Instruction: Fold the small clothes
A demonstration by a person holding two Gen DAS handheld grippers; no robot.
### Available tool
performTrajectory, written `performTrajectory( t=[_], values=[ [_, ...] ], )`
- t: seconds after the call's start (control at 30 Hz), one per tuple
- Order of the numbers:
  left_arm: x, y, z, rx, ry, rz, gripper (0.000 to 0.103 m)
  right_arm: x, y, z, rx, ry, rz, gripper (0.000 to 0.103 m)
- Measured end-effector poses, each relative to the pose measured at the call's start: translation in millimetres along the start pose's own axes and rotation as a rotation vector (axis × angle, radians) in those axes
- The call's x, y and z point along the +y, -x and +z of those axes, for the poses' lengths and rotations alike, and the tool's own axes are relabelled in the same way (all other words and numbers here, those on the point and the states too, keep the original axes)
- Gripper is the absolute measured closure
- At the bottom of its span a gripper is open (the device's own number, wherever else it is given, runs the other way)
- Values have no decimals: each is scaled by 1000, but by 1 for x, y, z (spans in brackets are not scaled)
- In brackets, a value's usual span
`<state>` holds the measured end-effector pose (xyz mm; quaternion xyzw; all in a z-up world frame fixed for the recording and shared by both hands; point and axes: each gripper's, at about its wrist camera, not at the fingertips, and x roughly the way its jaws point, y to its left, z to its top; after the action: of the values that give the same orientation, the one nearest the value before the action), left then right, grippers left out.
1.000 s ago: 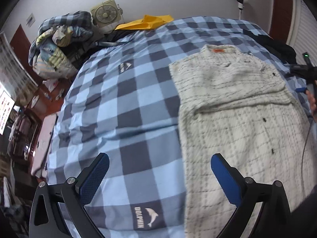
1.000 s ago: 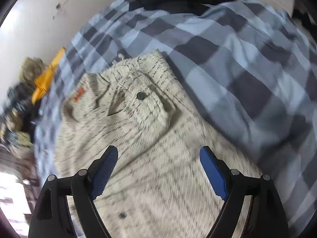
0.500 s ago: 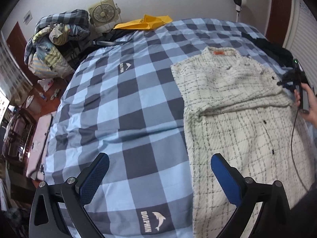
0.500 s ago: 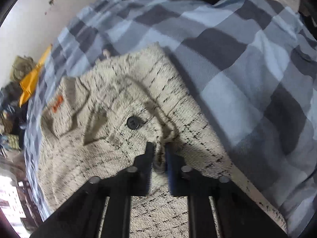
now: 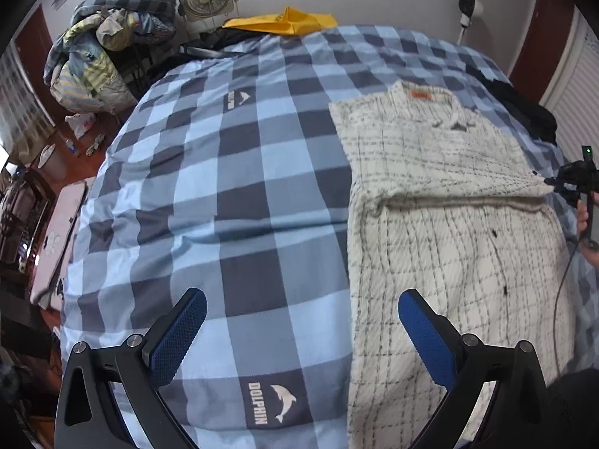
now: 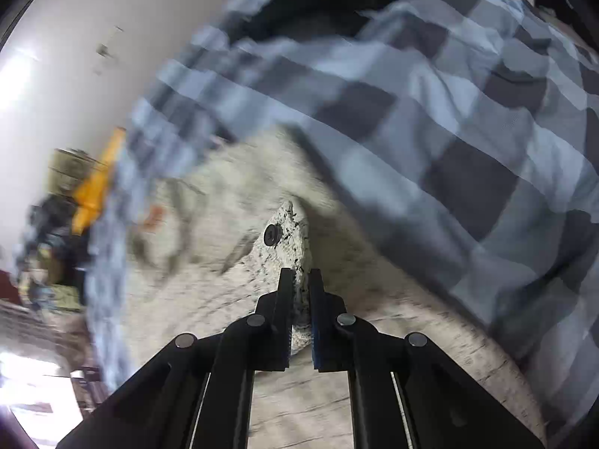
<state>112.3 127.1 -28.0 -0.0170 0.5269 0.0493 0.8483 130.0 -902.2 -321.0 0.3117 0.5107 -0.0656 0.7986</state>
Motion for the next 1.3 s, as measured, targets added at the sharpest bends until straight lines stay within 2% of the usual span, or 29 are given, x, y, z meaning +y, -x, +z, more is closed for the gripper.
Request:
performTrajectory(
  t=[0.1, 0.17, 0.27, 0.33, 0.4, 0.47, 0.5, 0.63, 0.73, 0.87, 0.97, 1.03, 1.07, 1.1, 1.17, 1.2, 1.27, 1.3],
  values=[
    [-8, -3, 0, 18, -28, -16, 0, -12, -26, 8, 46, 6, -61, 96],
    [-12, -1, 0, 15, -40, -26, 0, -25, -32, 12, 75, -10, -135, 94],
    [-21, 4, 1, 1, -72, -34, 0, -50, -23, 19, 108, -58, -117, 91],
    [-27, 5, 0, 1, -99, -45, 0, -65, -4, 17, 122, -51, -115, 79],
    [-31, 3, -3, 25, -119, -78, 0, -70, 19, 12, 108, -3, -131, 49],
    [-33, 2, -6, 42, -125, -100, 0, -76, 48, -1, 98, 72, -151, 28],
    [-34, 2, -8, 47, -128, -101, 0, -80, 57, -7, 104, 97, -150, 25],
    [-39, 3, -14, 49, -147, -86, 0, -92, 99, -38, 219, 151, -97, 25],
    [-39, 6, -17, 42, -148, -84, 0, -86, 140, -53, 281, 221, -96, 25],
    [-35, 10, -19, 28, -129, -82, 0, -80, 213, -60, 222, 322, -121, 25],
    [-36, 9, -26, 45, -137, -91, 0, -80, 273, -70, 178, 370, -108, 25],
    [-43, 7, -33, 69, -166, -106, 0, -85, 294, -87, 196, 430, -133, 18],
    [-47, 6, -37, 78, -181, -117, 0, -89, 294, -93, 201, 458, -158, 9],
    [-52, 4, -43, 100, -204, -132, 0, -92, 293, -102, 198, 489, -186, 6],
    [-61, 0, -53, 144, -228, -162, 0, -99, 281, -126, 164, 534, -245, 6],
    [-64, -2, -56, 162, -233, -180, 0, -97, 272, -136, 175, 535, -267, 6],
    [-69, -7, -64, 209, -238, -226, 0, -105, 238, -154, 242, 505, -263, 6],
    [-70, -10, -67, 231, -233, -238, 0, -115, 214, -161, 297, 471, -220, 6]
  ],
)
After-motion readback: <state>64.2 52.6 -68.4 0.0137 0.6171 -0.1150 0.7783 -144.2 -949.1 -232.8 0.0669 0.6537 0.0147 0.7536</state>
